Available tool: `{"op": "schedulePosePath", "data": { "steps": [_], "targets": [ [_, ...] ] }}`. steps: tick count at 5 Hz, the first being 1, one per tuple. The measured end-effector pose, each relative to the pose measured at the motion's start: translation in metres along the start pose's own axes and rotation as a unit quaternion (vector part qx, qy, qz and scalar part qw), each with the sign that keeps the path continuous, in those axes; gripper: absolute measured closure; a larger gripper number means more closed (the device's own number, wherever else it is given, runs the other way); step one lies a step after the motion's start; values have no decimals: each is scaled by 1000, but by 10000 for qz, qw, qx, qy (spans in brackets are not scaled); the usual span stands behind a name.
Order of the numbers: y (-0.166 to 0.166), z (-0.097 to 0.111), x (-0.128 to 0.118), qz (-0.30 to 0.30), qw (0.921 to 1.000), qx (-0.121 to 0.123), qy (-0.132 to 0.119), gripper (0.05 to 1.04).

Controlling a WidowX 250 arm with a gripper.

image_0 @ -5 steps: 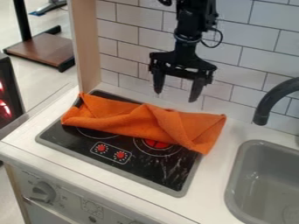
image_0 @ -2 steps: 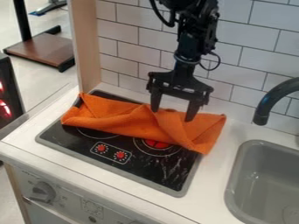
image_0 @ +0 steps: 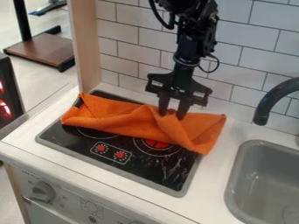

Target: Unfold from top right to bottom right

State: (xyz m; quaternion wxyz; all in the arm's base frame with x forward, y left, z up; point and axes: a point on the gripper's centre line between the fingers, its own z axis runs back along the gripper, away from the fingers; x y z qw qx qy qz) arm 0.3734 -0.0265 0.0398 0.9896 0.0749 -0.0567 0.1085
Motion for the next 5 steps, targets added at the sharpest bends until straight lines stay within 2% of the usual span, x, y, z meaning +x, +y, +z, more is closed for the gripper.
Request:
{"op": "schedulePosePath", "data": {
  "steps": [1,2,3,4,5],
  "targets": [
    [0,-1,-1,14,10000,13,28,956],
    [0,-1,-1,18,10000,11,37,1036],
    [0,-1,-2,38,10000,12,54,1036],
    [3,6,-9,122,9999,-33,61,1036],
    [10,19,-21,314,9995,-75,-37,1036]
  ]
}}
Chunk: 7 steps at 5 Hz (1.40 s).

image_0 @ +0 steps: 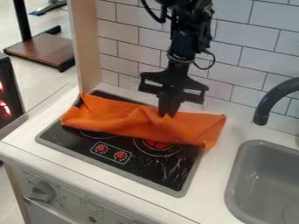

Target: Unfold from top right to bottom right

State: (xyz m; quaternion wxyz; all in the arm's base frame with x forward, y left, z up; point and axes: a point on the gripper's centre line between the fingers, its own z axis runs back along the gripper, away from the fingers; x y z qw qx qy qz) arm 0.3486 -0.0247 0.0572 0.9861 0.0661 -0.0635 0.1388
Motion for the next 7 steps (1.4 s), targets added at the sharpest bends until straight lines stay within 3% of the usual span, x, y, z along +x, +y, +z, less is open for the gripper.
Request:
{"op": "schedulePosePath", "data": {
  "steps": [1,2,3,4,5,6,7],
  "targets": [
    [9,11,-21,49,9999,87,-34,1036],
    [11,16,-43,75,9999,-118,40,1036],
    [13,-2,-61,86,9991,-22,415,1036],
    [12,-37,-74,13,9963,169,844,1036],
    [15,-59,-79,-32,9941,382,1016,1036],
    [16,-62,-80,28,9934,455,1050,1013],
    [14,-60,-83,36,9921,421,1184,865]
  ]
}}
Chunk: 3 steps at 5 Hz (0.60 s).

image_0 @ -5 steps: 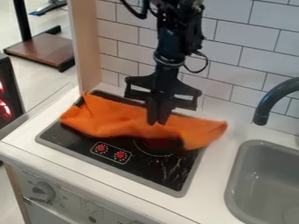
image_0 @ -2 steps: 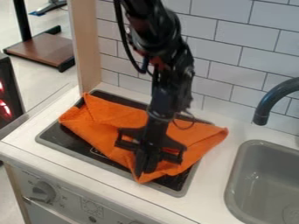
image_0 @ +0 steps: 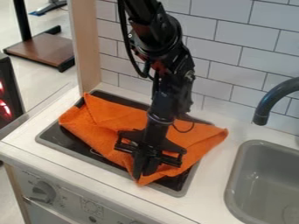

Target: Unfold from top right to bottom right

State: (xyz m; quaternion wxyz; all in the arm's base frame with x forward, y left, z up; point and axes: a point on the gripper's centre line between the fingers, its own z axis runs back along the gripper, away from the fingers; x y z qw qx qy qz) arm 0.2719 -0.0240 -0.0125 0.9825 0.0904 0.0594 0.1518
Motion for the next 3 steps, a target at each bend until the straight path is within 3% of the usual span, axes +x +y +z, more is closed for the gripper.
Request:
{"op": "schedulePosePath", "data": {
  "steps": [2,3],
  "targets": [
    [-2,21,1,-232,9996,-68,164,319],
    [-1,42,0,-180,9995,-270,29,79]
  ]
}}
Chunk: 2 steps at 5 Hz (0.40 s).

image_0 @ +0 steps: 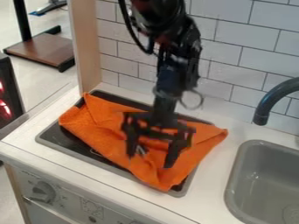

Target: Unfold from top right to bottom right

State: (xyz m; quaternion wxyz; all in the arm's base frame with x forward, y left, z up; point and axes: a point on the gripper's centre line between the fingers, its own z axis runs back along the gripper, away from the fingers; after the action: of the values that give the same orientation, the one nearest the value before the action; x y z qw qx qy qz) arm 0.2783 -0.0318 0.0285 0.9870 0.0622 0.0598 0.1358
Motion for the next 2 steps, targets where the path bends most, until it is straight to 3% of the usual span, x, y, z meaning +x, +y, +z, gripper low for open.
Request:
{"op": "schedulePosePath", "data": {
  "steps": [2],
  "targets": [
    [5,41,0,-54,9986,-322,-404,84]
  ]
}}
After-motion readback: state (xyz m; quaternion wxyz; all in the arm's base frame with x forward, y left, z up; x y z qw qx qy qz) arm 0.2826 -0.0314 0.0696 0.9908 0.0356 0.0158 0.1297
